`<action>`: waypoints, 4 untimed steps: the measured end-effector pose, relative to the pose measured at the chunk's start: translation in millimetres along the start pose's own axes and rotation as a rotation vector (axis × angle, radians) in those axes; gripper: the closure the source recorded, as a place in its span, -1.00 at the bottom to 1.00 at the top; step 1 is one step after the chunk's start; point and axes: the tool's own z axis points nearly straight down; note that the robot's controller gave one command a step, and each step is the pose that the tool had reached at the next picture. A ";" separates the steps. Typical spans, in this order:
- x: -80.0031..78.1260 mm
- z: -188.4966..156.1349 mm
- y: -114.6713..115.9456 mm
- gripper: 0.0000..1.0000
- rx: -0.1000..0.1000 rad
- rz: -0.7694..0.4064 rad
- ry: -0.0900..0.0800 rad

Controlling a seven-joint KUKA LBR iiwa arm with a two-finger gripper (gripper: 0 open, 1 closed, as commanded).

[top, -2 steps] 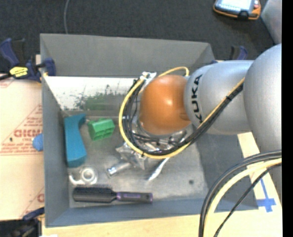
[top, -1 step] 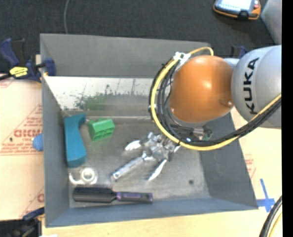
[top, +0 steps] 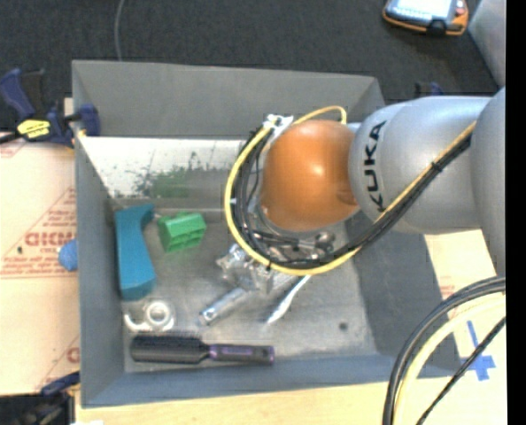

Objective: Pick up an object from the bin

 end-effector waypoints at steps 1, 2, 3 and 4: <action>30.3 -55.4 -1.9 1.00 0.015 0.023 -0.009; 26.0 -54.5 -2.7 1.00 0.010 0.014 -0.005; 28.2 -56.7 -24.2 1.00 0.014 -0.025 -0.010; 23.2 -49.1 -1.5 1.00 0.009 0.012 -0.010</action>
Offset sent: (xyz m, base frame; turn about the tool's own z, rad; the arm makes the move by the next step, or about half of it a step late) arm -0.0129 -0.0161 0.0522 -0.0056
